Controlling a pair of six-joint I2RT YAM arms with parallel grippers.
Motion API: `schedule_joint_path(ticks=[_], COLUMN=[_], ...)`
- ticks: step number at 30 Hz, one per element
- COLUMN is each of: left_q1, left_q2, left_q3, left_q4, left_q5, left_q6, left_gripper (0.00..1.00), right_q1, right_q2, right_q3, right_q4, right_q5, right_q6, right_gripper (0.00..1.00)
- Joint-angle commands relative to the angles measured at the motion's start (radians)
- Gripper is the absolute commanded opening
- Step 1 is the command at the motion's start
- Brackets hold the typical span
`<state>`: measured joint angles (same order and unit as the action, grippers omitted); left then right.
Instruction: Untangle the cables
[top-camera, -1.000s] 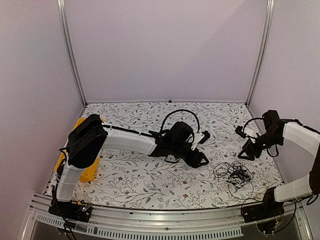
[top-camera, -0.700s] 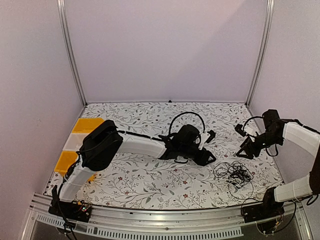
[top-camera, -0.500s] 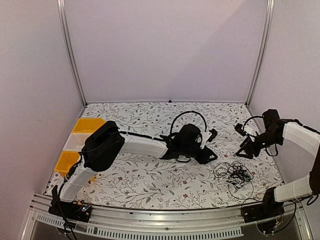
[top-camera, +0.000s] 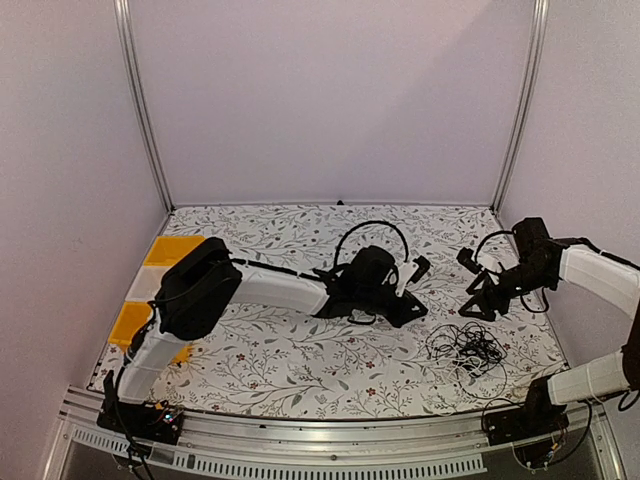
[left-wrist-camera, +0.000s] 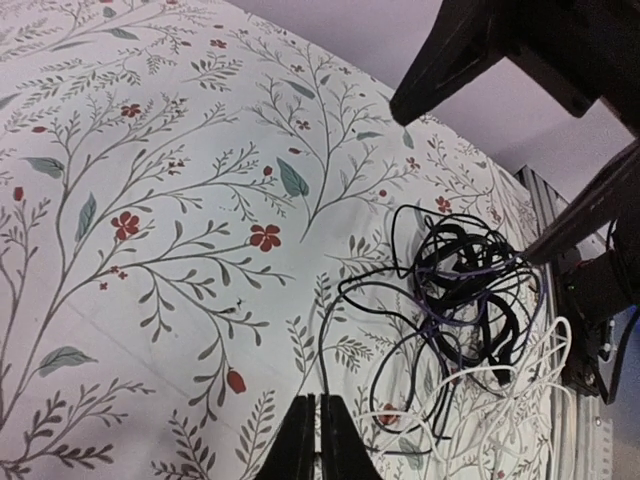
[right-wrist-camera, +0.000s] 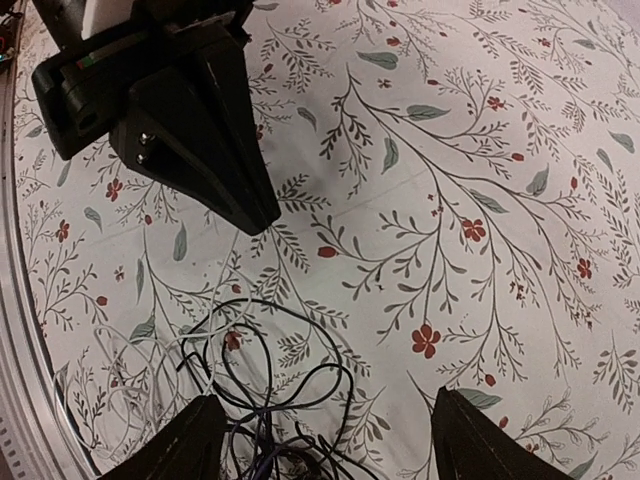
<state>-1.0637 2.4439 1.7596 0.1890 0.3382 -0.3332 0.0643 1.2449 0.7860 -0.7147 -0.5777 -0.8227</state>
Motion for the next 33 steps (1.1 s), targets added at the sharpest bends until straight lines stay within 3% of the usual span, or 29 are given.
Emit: schedule_joint_path(ticks=[1, 7, 16, 25, 33], left_q1=[0.039, 0.053, 0.053, 0.059, 0.148], left_q2=[-0.198, -0.357, -0.535, -0.772, -0.933], left_q3=[-0.092, -0.21, -0.325, -0.321, -0.137], left_q4=[0.051, 0.064, 0.081, -0.027, -0.304], left_q5=[-0.017, -0.086, -0.166, -0.361, -0.528], left_q6=[0.005, -0.016, -0.037, 0.087, 0.202], left_gripper=[0.0, 0.0, 0.0, 0.0, 0.0], right_q1=[0.087, 0.179, 0.284, 0.285, 0.284], right_q2=[0.027, 0.123, 0.317, 0.422, 0.472], right_q3=[0.011, 0.08, 0.119, 0.12, 0.113], right_q4=[0.069, 0.18, 0.229, 0.232, 0.238], right_q5=[-0.03, -0.099, -0.232, -0.24, -0.138], right_q6=[0.02, 0.124, 0.143, 0.176, 0.181], right_gripper=[0.75, 0.77, 0.76, 0.56, 0.29])
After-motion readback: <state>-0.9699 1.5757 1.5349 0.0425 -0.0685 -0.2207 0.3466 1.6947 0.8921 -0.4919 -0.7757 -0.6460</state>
